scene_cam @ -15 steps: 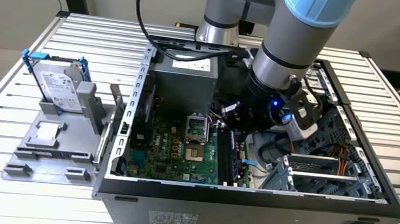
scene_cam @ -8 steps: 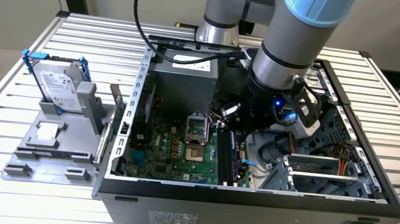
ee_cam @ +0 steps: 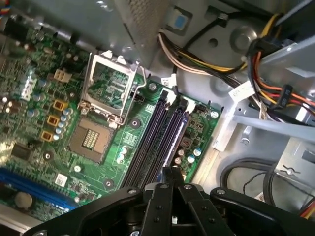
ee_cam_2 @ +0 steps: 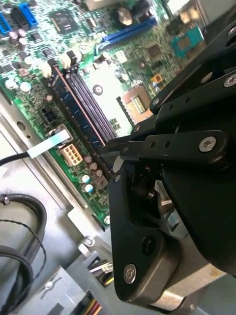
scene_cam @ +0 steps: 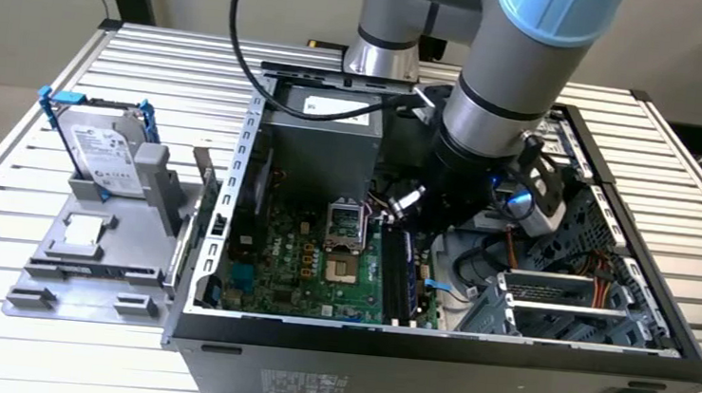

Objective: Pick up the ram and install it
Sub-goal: 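Press down the ram until it locks into place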

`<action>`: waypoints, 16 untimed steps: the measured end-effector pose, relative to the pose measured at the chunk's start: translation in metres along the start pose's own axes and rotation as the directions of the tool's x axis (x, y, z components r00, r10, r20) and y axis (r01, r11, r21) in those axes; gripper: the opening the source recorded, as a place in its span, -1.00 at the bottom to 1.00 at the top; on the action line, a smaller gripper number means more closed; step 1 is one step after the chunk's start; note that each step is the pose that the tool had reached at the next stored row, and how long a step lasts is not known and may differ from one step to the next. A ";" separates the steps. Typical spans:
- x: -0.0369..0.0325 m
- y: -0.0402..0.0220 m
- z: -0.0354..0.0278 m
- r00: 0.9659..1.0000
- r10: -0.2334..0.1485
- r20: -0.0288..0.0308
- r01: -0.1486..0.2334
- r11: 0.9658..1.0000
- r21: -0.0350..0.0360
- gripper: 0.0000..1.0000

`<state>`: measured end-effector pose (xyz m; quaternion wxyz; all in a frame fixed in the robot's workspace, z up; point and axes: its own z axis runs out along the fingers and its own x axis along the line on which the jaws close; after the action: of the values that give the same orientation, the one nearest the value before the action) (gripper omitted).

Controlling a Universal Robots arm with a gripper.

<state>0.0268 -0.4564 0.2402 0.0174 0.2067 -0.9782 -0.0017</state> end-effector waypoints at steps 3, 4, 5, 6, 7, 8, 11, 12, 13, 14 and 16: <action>0.0001 0.0001 0.0000 0.999 -0.050 0.000 0.050 0.999 0.002 -1.00; 0.0001 0.0001 0.0000 0.998 -0.067 -0.001 0.067 0.998 0.002 -1.00; 0.0002 0.0001 0.0000 0.996 -0.086 -0.001 0.086 0.996 0.003 -1.00; 0.0002 0.0001 0.0000 0.995 -0.103 -0.001 0.103 0.995 0.003 -1.00; 0.0002 0.0001 0.0000 0.993 -0.122 -0.001 0.122 0.993 0.004 -1.00; 0.0002 0.0001 0.0000 0.990 -0.139 -0.002 0.139 0.990 0.005 -1.00; 0.0002 0.0001 0.0000 0.981 -0.193 -0.003 0.193 0.981 0.006 -1.00; 0.0002 0.0001 0.0000 0.977 -0.211 -0.003 0.212 0.977 0.007 -1.00; 0.0002 0.0001 0.0000 0.974 -0.228 -0.003 0.228 0.974 0.007 -1.00; 0.0002 0.0001 0.0000 0.969 -0.245 -0.003 0.245 0.969 0.008 -1.00; 0.0002 0.0001 0.0000 0.959 -0.282 -0.004 0.282 0.959 0.009 -1.00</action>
<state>0.0266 -0.4564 0.2402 0.0174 0.3439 -0.9389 0.0008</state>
